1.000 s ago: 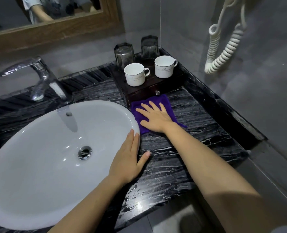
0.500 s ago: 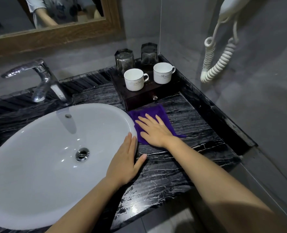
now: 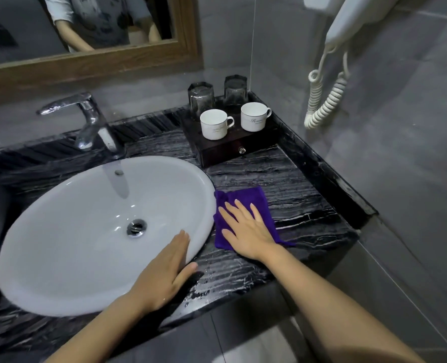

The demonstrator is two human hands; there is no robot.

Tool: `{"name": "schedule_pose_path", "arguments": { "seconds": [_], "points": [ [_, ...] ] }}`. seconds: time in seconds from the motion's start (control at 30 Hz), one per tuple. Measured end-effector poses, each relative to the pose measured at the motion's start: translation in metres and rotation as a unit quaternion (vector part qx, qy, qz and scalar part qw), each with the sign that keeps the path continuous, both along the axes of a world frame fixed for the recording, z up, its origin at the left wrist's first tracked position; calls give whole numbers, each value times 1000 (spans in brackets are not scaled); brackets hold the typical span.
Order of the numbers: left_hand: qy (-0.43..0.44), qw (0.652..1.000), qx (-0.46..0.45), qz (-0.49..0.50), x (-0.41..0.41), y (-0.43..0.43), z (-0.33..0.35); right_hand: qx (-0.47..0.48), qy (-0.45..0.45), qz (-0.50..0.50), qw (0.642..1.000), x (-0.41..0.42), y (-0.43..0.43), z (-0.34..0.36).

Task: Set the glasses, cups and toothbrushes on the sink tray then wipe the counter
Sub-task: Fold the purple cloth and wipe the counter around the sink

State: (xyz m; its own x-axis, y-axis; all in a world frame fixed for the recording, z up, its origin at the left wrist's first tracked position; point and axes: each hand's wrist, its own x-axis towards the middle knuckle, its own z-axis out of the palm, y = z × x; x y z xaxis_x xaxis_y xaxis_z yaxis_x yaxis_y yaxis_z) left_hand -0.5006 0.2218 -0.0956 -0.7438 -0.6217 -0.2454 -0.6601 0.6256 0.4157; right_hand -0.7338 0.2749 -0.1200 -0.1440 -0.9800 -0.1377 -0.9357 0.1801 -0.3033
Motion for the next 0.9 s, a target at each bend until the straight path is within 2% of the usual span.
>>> {"name": "schedule_pose_path", "arguments": {
  "seconds": [0.37, 0.63, 0.8, 0.9],
  "points": [
    [-31, 996, -79, 20, 83, 14, 0, -12, 2, -59, 998, 89, 56, -1],
    [12, 999, -50, -13, 90, 6, 1, -25, 29, -153, 988, 169, 68, -5],
    [10, 998, -27, -50, 102, -4, 4, -13, 3, -143, 990, 194, 74, -5],
    [-6, 996, -64, -54, 124, -7, 4, -8, 27, -155, 987, 210, 75, -7]
  ]
}}
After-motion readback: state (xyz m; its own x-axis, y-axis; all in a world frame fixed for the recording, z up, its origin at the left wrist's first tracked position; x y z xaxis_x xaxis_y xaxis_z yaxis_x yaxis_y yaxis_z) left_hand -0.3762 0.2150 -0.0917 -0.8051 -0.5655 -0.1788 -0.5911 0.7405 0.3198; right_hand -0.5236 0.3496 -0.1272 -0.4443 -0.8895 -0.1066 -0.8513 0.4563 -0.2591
